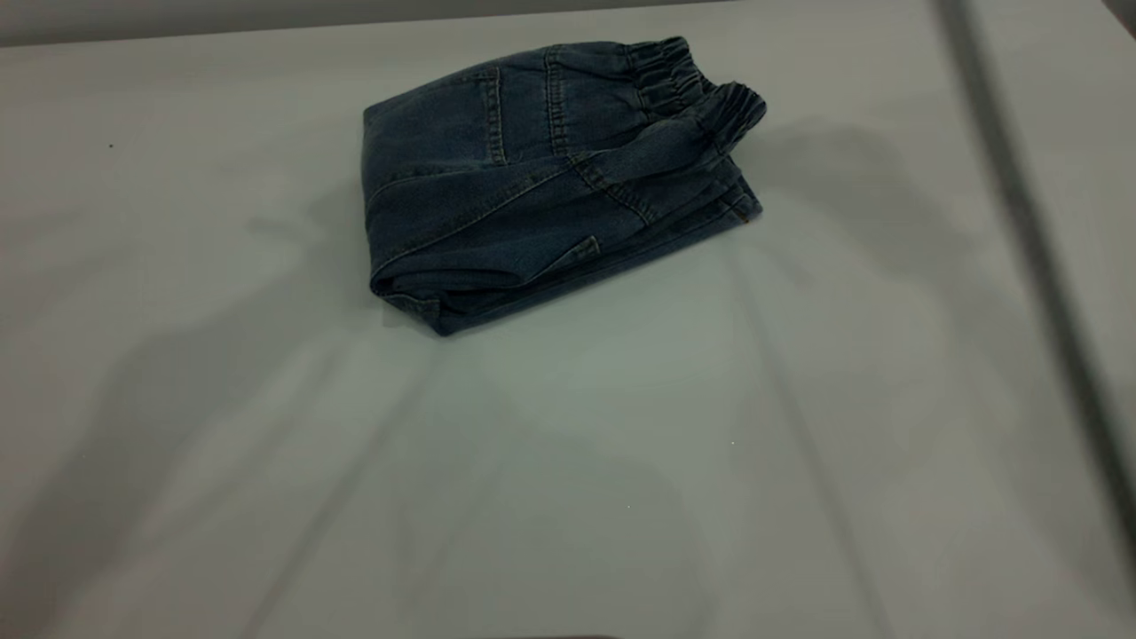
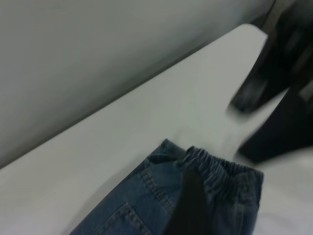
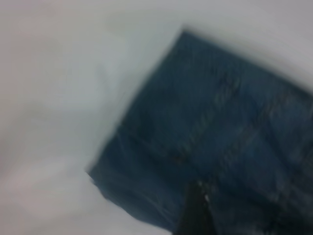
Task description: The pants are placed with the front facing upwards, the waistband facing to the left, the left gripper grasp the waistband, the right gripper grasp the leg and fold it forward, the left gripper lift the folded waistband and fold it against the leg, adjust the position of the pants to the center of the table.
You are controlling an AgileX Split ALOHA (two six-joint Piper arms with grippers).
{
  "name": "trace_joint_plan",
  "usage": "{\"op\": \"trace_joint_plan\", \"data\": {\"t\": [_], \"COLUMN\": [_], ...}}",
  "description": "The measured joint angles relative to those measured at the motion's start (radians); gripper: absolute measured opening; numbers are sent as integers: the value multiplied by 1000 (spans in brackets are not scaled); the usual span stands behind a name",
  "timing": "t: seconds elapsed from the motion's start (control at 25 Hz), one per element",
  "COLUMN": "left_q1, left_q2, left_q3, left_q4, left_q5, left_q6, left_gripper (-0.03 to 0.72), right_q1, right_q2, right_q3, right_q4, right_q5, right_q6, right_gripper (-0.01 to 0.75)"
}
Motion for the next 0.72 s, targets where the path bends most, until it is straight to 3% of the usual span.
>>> {"op": "trace_joint_plan", "data": {"t": [0.16, 0.32, 0.72], "left_q1": [0, 0, 0], "left_q2": [-20, -19, -19], "left_q3": [0, 0, 0], "left_q4": [0, 0, 13], "left_q5": [25, 81, 152], "left_q6": [-1, -2, -1], "left_gripper": [549, 549, 549], "right_q1": [143, 237, 251], "right_q2": [95, 177, 332], "right_q3": [7, 7, 7], "right_q4": [-305, -438, -416], "right_q5": [-7, -67, -36], "right_q6": [147, 259, 374], "right_gripper": [465, 465, 465]}}
